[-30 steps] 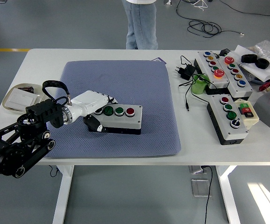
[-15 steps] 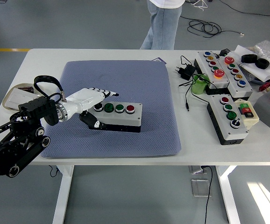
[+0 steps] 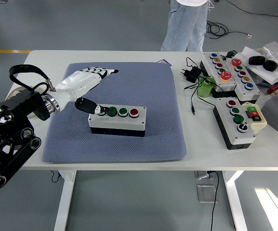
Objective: Pick up the button,place it on the desk,press the button,press the button
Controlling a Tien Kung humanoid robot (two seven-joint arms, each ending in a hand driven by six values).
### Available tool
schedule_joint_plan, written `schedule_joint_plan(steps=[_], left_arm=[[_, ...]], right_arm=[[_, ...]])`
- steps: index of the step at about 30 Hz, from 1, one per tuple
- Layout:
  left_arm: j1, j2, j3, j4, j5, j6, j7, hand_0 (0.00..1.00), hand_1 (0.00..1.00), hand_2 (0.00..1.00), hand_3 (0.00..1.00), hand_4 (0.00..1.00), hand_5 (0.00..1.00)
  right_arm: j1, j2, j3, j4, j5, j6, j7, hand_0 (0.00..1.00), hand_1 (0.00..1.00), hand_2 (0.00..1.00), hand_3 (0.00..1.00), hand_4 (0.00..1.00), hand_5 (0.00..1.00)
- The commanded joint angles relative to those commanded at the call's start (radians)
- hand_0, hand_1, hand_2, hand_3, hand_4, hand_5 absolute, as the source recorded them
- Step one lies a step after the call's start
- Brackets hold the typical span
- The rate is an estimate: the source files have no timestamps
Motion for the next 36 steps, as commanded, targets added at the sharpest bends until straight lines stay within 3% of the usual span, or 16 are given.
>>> schedule_joint_plan(steps=[1,6,7,17,28,36], left_arm=[[0.002,0.004,-0.003,-0.027,0.018,-0.007,0.029,0.239,0.254,0.24,0.952,0.546,0.058],[0.009,0.02,0.005,-0.109,0.05,-0.059,0.125,0.239,0.254,0.24,0.952,0.546,0.058],[0.01,0.024,0.013,-0.119,0.037,-0.081,0.145,0.083,0.087,0.092,0.901,0.524,0.176],[0.011,0.041,0.075,-0.125,-0.085,-0.229,0.201,0.057,0.034,0.061,0.869,0.51,0.191],[-0.004,0.051,0.118,-0.145,-0.135,-0.269,0.208,0.061,0.018,0.051,0.861,0.499,0.162],[-0.029,0.04,0.163,-0.137,-0.143,-0.277,0.213,0.066,0.02,0.053,0.864,0.498,0.164]], right_arm=[[0.0,0.0,0.001,0.0,-0.002,0.0,0.0,0.787,0.797,0.817,0.751,0.412,0.479],[0.002,-0.001,0.002,0.0,-0.008,0.002,0.0,0.787,0.797,0.817,0.751,0.412,0.479],[0.003,-0.001,0.003,0.0,-0.01,0.002,-0.001,0.787,0.797,0.817,0.751,0.412,0.479],[0.006,-0.002,0.004,0.0,-0.016,0.002,-0.003,0.787,0.797,0.817,0.751,0.412,0.479],[0.007,-0.001,0.001,0.0,-0.013,0.002,-0.003,0.787,0.797,0.817,0.751,0.412,0.479],[0.005,0.0,0.0,0.0,-0.011,0.002,-0.005,0.787,0.797,0.817,0.751,0.412,0.479]])
